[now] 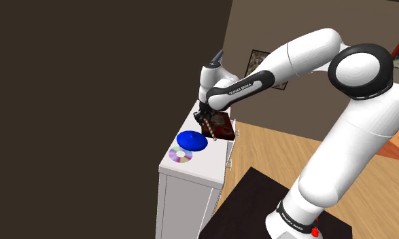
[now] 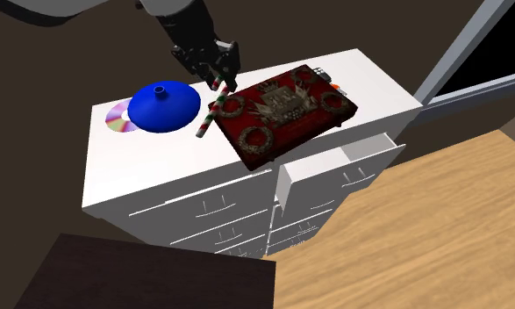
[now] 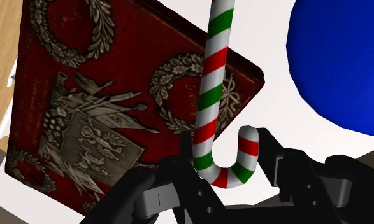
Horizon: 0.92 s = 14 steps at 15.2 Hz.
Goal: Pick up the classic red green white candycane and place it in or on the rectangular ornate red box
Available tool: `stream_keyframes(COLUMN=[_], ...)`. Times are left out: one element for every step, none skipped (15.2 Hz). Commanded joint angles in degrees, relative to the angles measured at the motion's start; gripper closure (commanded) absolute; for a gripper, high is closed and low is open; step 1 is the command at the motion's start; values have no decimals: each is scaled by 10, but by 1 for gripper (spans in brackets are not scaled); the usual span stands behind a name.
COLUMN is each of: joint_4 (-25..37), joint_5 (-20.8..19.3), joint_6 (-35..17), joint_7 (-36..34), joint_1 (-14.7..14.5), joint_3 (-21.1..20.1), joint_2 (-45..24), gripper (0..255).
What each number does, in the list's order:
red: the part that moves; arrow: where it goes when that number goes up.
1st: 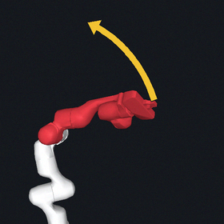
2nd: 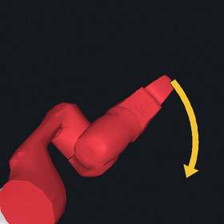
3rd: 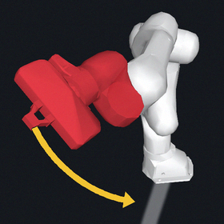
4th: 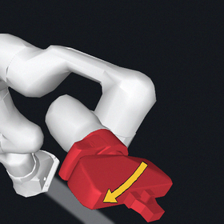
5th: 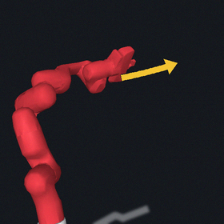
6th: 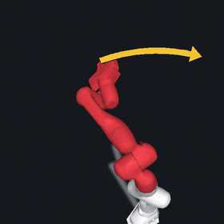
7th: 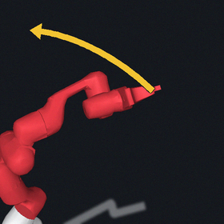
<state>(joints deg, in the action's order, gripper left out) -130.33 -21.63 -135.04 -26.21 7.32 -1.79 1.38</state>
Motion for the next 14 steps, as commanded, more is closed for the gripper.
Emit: stream_keyframes(joint_4=[7,10,13,17,21,25,29,33,37,40,45,52,59,66], joint_5=[5,8,11,13,15,18,20,22,24,25,26,28,29,31], joint_6=[14,21,28,35,42,49,56,64,71,75,73,72,70,69], joint_7=[7,10,13,16,19,22,25,28,31,32,47,62,76,91], joint_1=[0,-1,-1,-2,-2,-2,-3,-3,-3,-4,3,9,15,21], joint_3=[0,0,-1,-1,-1,-1,-1,-1,-2,-2,6,14,21,29], joint_2=[8,12,16,19,23,27,30,34,37,39,35,31,26,21], gripper=[255,255,255,255,255,255,255,255,255,255,255,255,255,255])
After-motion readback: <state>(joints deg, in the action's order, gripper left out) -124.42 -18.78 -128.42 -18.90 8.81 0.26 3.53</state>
